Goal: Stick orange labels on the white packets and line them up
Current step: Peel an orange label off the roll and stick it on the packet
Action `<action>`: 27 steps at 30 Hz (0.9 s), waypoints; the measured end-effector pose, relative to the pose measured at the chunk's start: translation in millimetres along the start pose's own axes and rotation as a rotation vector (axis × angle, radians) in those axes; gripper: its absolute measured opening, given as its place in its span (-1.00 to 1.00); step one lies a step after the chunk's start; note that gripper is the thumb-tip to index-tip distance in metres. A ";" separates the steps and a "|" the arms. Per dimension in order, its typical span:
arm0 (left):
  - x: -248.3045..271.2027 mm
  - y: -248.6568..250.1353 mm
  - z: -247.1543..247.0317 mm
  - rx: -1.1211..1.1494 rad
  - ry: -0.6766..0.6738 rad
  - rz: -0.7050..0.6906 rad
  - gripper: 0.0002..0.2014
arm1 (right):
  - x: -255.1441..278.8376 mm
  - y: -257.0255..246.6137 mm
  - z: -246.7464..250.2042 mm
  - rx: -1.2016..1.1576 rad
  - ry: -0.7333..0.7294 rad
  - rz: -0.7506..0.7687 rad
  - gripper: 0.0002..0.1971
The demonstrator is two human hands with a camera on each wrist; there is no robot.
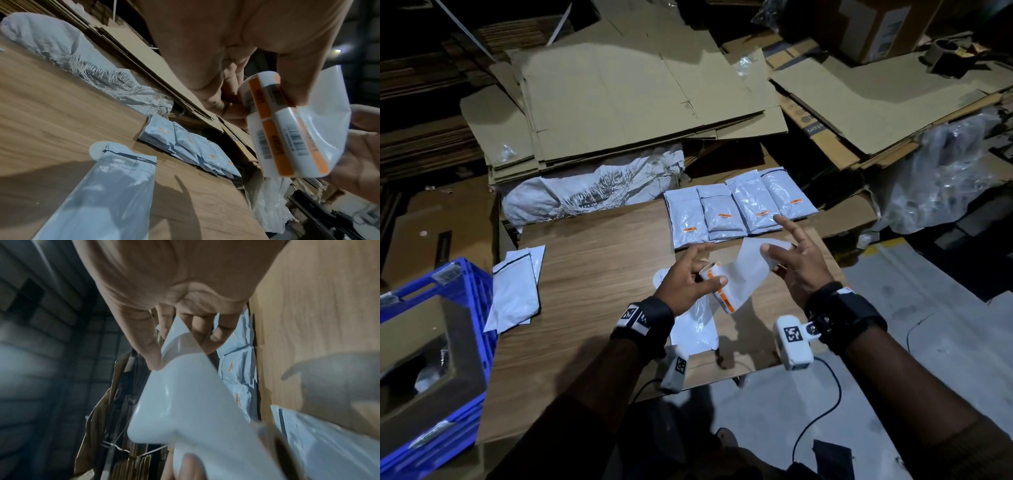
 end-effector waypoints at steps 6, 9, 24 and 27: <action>1.2 -3.8 19.5 -0.042 0.055 0.001 -0.57 | -13.0 -13.2 17.6 0.267 -0.040 0.040 -0.44; 3.0 -5.6 22.3 -0.047 0.062 -0.007 -0.60 | -15.9 -1.4 25.3 0.505 -0.044 0.014 -0.59; 7.4 -14.5 38.7 -0.230 0.078 0.002 -0.44 | -17.4 20.1 -54.6 1.287 -0.448 0.177 -0.44; 11.2 -15.3 41.4 -0.244 0.063 0.010 -0.43 | -17.1 21.1 -67.5 1.357 -0.527 0.224 -0.45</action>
Point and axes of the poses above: each hand's wrist, its own x-axis away from the middle knuckle, its own z-axis out of the back of the hand, y = z × x, the point moved 6 cm from there along -x, towards the middle knuckle, and after that the axes turned 11 degrees about -x, right-handed, at the moved point
